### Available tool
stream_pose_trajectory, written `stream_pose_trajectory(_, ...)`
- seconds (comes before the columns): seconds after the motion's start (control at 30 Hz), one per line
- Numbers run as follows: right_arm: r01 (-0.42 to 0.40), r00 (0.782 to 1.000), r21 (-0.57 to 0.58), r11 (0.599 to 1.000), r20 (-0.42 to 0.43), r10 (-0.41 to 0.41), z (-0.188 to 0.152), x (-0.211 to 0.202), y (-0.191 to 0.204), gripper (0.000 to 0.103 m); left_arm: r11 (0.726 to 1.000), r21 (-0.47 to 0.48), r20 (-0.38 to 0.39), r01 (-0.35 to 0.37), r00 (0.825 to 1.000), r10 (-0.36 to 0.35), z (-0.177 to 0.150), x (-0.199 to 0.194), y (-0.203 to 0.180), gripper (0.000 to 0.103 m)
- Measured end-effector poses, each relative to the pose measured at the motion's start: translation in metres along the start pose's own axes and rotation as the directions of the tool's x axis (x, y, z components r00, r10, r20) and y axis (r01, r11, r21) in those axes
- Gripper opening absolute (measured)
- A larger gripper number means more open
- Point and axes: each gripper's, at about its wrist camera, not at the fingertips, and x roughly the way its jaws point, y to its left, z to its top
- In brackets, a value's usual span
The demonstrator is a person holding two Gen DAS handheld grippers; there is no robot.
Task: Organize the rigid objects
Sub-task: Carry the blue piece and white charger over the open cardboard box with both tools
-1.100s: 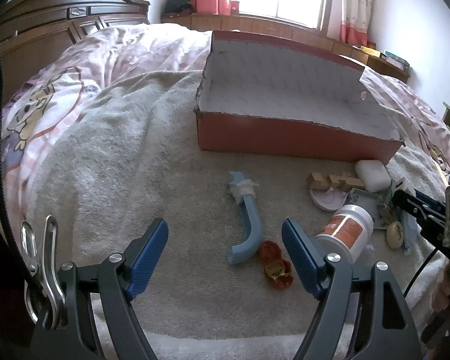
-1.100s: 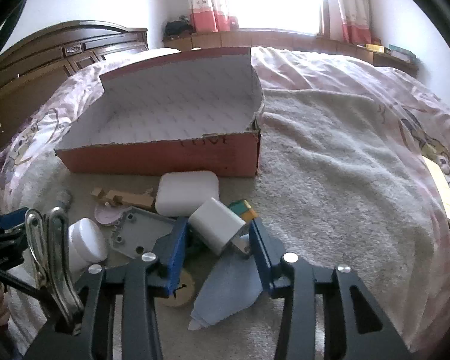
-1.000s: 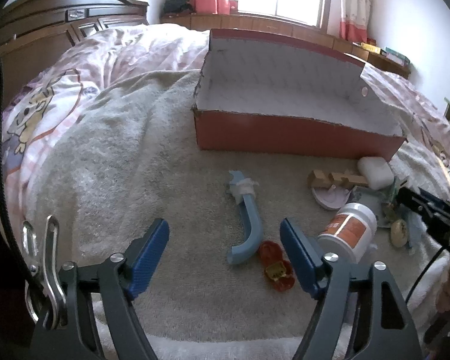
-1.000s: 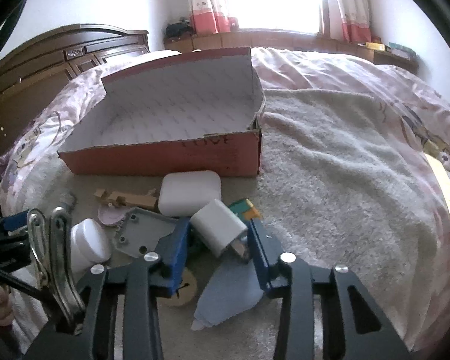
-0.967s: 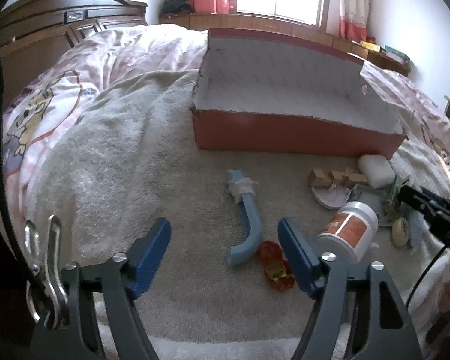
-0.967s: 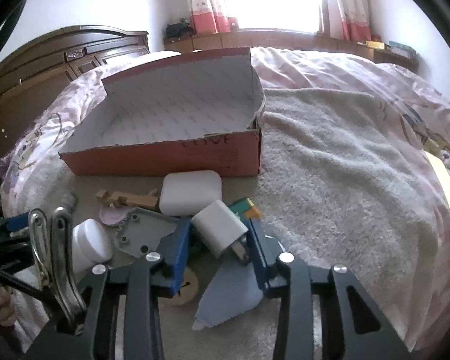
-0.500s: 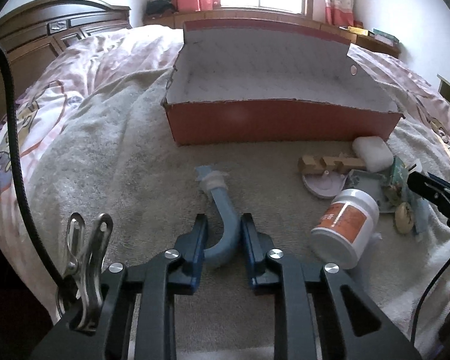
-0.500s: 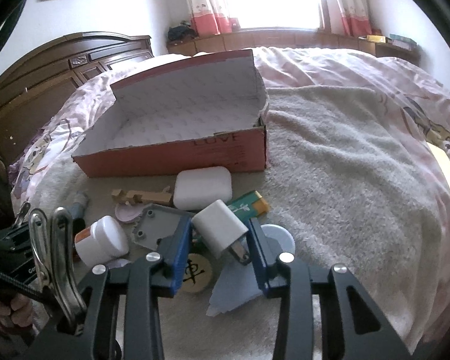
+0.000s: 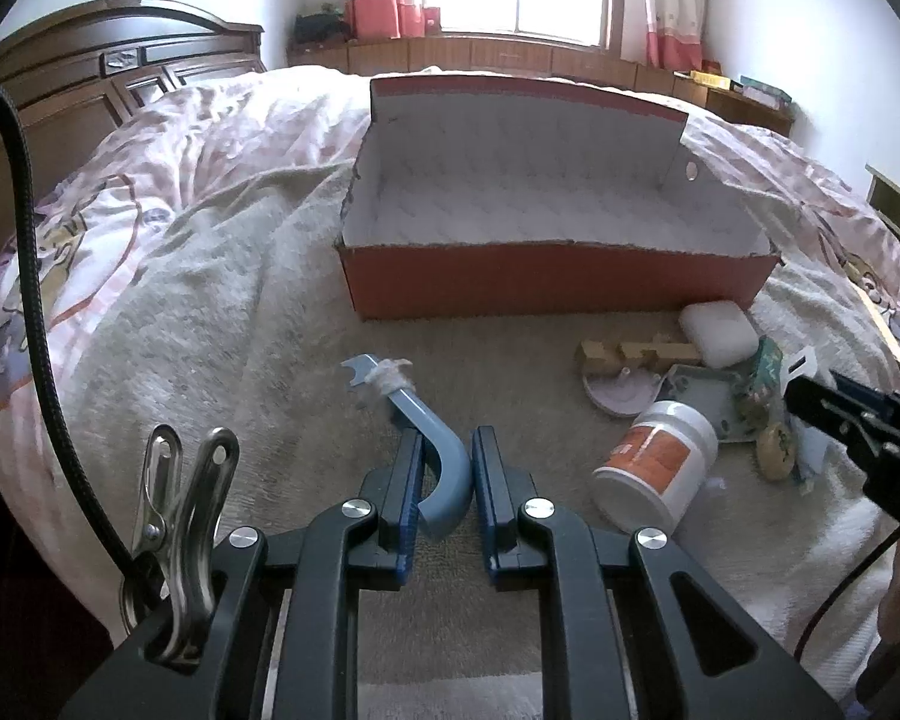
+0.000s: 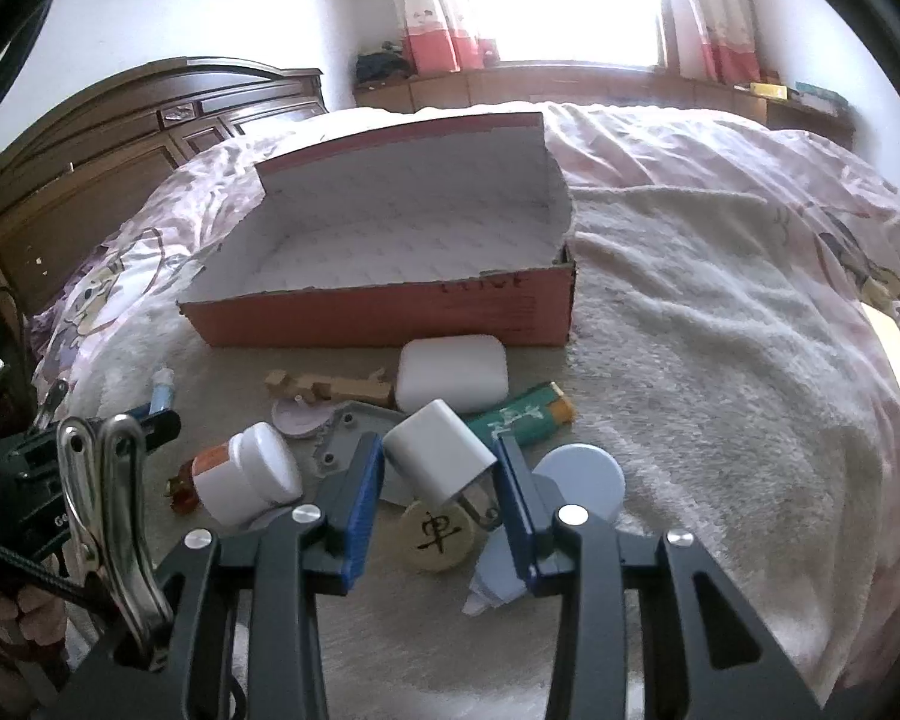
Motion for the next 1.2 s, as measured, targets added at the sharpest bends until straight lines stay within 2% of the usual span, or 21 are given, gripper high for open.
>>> stream_pose_trajectory(0.47, 0.007, 1.000, -0.027, 1.000, -0.017, -0.008, 0.005, -0.002, 0.017, 0.039, 1.000, 0.004, 0.047, 0.021, 0.999, -0.021, 0.011, -0.017, -0.002, 0.017)
stream_pose_trajectory(1.2, 0.032, 0.999, -0.047, 0.998, -0.016, -0.032, 0.063, 0.032, 0.028, 0.039, 0.999, 0.047, 0.111, 0.001, 0.994, -0.006, 0.073, -0.005, -0.015, 0.017)
